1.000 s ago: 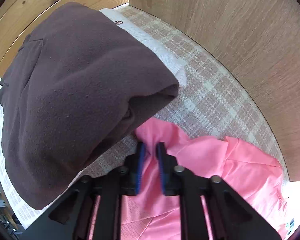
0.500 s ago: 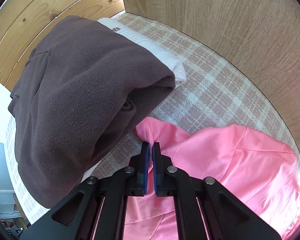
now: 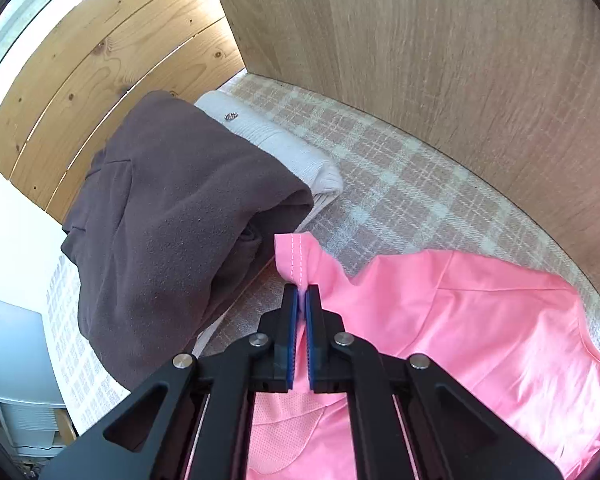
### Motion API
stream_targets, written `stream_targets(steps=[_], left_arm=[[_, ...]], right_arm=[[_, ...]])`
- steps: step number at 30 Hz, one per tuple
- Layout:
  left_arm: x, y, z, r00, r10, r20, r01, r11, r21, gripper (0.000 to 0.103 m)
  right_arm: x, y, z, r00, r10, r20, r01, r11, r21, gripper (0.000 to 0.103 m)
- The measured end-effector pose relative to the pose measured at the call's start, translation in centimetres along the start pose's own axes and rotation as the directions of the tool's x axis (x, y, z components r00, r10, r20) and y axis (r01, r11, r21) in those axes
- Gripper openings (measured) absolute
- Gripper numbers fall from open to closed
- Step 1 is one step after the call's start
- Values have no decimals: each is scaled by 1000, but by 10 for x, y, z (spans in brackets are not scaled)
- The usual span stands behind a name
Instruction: Fold clothes
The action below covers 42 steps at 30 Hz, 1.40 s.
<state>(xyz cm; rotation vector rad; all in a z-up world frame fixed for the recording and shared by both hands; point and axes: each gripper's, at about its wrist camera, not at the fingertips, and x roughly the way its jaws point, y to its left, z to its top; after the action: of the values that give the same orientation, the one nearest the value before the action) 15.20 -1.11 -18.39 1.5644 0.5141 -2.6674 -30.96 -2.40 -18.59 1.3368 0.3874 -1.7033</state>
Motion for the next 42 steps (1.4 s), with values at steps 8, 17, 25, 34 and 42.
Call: stream_targets(steps=[8,17,25,34,42], left_arm=[[-14,-67,25,990,-139,14,136,982,129,0],[20,-146,19,965,-244,-100,262,933,245,0],[58,-160,8,949,-227,-217,270,942,196,5],[-2,-123,-22,982,-85,-171,100,992,81,28],[30,-119,12,987,-112,-120,126,985,117,28]], right_arm=[[-60,-33,2,996,-2,92,-5,997,75,4],[-77,-125,-60,994,-62,92,42,978,207,4],[-64,-150,-83,996,-79,38,69,972,224,9],[-107,-108,-106,991,-99,85,94,993,65,18],[-29,-47,-135,996,-55,-76,46,993,-113,22]])
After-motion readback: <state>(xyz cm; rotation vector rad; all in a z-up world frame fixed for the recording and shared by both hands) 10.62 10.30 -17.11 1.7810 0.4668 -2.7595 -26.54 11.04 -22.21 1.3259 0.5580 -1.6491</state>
